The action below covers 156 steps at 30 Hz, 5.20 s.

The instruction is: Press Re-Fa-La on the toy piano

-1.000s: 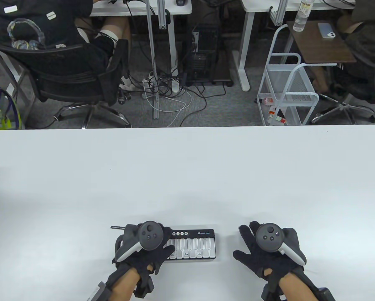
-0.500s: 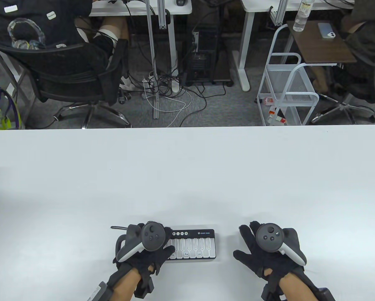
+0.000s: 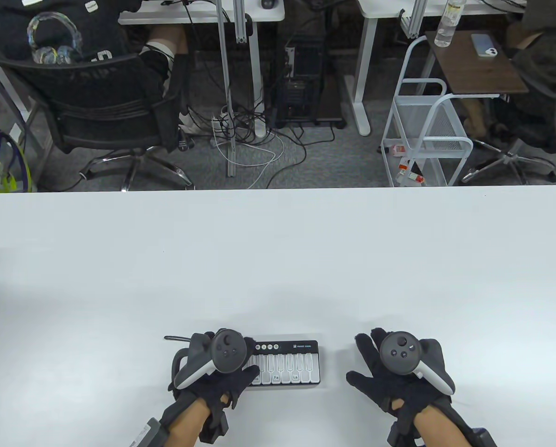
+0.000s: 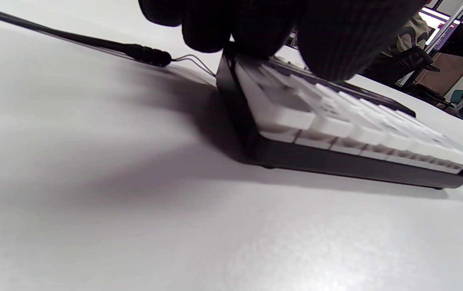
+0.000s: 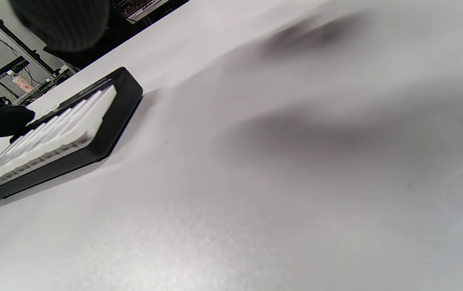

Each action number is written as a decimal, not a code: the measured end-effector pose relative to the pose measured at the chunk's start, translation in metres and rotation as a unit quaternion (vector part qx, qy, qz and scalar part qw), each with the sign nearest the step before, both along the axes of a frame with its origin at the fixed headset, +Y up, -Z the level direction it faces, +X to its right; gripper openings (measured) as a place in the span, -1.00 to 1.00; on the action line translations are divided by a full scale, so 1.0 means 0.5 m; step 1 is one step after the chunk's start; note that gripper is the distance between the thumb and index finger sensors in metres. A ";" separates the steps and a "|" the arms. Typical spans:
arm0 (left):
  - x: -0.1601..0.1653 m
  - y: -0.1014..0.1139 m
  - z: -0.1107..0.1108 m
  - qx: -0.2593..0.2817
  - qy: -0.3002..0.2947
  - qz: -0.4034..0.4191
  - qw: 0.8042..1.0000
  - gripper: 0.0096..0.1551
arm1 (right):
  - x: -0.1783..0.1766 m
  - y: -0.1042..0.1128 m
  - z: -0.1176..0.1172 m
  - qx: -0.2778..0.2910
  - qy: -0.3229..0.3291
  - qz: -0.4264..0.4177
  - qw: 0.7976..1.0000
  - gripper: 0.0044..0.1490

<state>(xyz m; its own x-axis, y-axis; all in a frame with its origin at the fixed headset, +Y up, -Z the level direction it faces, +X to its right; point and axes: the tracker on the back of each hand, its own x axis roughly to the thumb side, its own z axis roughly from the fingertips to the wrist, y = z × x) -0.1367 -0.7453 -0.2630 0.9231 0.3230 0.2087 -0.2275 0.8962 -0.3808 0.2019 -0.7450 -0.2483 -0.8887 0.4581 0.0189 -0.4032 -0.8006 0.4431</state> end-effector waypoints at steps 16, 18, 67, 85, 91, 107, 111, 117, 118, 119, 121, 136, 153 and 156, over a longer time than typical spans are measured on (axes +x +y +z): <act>0.000 -0.001 0.001 -0.004 0.005 0.001 1.000 -0.22 | 0.004 0.002 0.001 0.007 -0.004 0.000 1.000 0.08; 0.000 -0.001 0.001 -0.005 0.006 0.001 1.000 -0.22 | 0.005 0.002 0.001 0.009 -0.005 0.000 1.000 0.08; -0.063 0.049 0.011 0.035 0.036 0.029 0.998 -0.11 | 0.011 0.009 0.000 0.020 -0.010 -0.009 1.000 0.08; -0.188 0.035 0.023 0.034 0.094 0.065 0.993 -0.06 | 0.012 0.008 -0.001 0.028 -0.014 -0.004 1.000 0.08; -0.185 0.030 0.023 0.032 0.092 0.067 0.993 -0.06 | 0.012 0.008 -0.001 0.031 -0.018 0.002 0.999 0.08; -0.182 0.017 0.021 0.015 0.094 0.059 0.994 -0.06 | 0.016 0.011 -0.002 0.034 -0.022 0.007 0.999 0.08; -0.181 0.018 0.021 0.013 0.094 0.060 0.994 -0.06 | 0.017 0.012 -0.003 0.033 -0.023 0.008 0.999 0.08; -0.180 0.019 0.021 0.012 0.093 0.058 0.994 -0.06 | 0.017 0.012 -0.003 0.032 -0.024 0.008 0.999 0.08; -0.180 0.018 0.021 0.012 0.093 0.058 0.994 -0.06 | 0.017 0.012 -0.003 0.032 -0.024 0.008 0.999 0.08; -0.180 0.018 0.021 0.011 0.093 0.058 0.994 -0.06 | 0.017 0.012 -0.003 0.032 -0.024 0.008 0.999 0.08; -0.180 0.018 0.021 0.011 0.093 0.059 0.994 -0.06 | 0.017 0.012 -0.003 0.031 -0.024 0.008 0.999 0.08; -0.177 0.017 0.021 0.009 0.091 0.057 0.994 -0.06 | 0.018 0.012 -0.003 0.032 -0.025 0.007 0.999 0.07; -0.174 0.017 0.021 0.008 0.088 0.059 0.994 -0.06 | 0.018 0.012 -0.003 0.032 -0.025 0.007 0.999 0.08; -0.173 0.016 0.021 0.007 0.087 0.058 0.994 -0.06 | 0.019 0.012 -0.003 0.034 -0.026 0.005 0.999 0.07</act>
<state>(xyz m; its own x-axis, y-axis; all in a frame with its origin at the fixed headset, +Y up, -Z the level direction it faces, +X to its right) -0.2234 -0.7371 -0.2524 0.9021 0.4281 0.0540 -0.3915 0.8647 -0.3148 0.2116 -0.7390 -0.2498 -0.8935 0.4490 0.0039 -0.4164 -0.8317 0.3673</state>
